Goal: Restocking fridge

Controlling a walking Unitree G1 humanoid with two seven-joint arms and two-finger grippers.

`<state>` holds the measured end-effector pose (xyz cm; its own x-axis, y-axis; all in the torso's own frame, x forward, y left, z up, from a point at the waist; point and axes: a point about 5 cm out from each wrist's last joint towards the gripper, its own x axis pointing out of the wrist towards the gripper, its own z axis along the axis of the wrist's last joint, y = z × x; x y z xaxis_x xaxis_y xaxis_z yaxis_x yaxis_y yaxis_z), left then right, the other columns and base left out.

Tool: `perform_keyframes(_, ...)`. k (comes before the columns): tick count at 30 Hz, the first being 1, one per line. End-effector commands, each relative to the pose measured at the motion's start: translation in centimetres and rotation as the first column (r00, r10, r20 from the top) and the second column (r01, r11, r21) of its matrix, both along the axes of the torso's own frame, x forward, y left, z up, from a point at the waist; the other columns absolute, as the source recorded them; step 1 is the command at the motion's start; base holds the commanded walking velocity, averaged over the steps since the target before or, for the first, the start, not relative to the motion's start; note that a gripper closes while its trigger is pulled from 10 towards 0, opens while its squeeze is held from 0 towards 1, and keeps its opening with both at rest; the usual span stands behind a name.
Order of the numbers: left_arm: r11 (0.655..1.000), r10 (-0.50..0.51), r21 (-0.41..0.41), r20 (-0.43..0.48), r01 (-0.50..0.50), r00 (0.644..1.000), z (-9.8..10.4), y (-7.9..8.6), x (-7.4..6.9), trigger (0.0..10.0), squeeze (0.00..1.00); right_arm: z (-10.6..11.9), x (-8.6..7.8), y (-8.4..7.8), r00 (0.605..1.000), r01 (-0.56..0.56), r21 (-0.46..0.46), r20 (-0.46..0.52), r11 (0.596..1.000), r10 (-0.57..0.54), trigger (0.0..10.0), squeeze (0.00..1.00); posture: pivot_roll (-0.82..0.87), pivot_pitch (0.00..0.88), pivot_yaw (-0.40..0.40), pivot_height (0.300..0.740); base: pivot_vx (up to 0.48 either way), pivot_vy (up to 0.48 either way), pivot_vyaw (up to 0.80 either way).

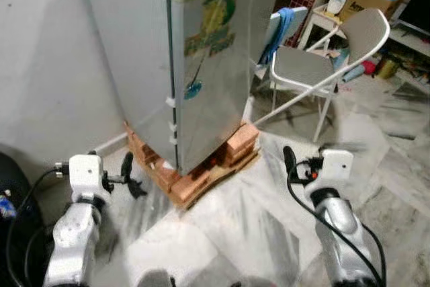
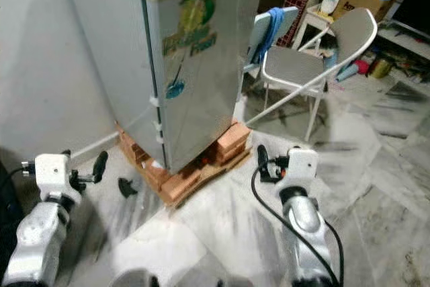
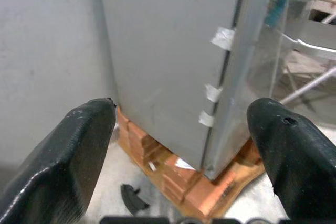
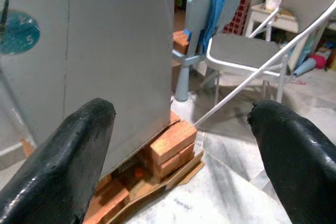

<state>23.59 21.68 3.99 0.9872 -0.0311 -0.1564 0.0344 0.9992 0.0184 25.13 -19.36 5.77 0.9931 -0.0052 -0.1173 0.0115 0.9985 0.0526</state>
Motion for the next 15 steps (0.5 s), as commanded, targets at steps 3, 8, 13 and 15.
perform_keyframes(3, 0.999, -0.044, 0.001, 0.02, 0.044, 0.999, 0.5, -0.7, 0.6, 10.0, 0.0, 0.2, 0.2, -0.5, 1.0, 0.02, -0.01, 0.006, 1.0, -0.02, 10.0, 0.0, 0.06, 0.0, -0.045, 0.74, 0.0, 0.47, -0.57)
perform_keyframes(8, 0.999, -0.052, 0.001, 0.031, 0.052, 0.998, 0.9, -0.8, 1.1, 10.0, 0.0, 0.3, 0.2, -0.6, 1.0, 0.019, -0.012, 0.009, 1.0, -0.019, 10.0, 0.0, 0.05, 0.0, -0.045, 0.74, 0.0, 0.48, -0.59)
perform_keyframes(13, 0.998, -0.062, -0.001, 0.034, 0.062, 0.998, 0.9, -1.0, 1.3, 10.0, 0.0, 0.5, 0.4, -1.0, 1.0, 0.01, -0.035, 0.018, 0.999, -0.009, 10.0, 0.0, 0.05, 0.0, -0.044, 0.74, 0.0, 0.48, -0.74)
perform_keyframes(15, 0.998, -0.068, 0.001, 0.032, 0.068, 0.997, 0.8, -1.2, 1.2, 10.0, 0.0, 0.6, 0.5, -1.1, 1.0, 0.013, -0.034, 0.019, 0.999, -0.012, 10.0, 0.0, 0.05, 0.0, -0.044, 0.74, 0.0, 0.48, -0.8)
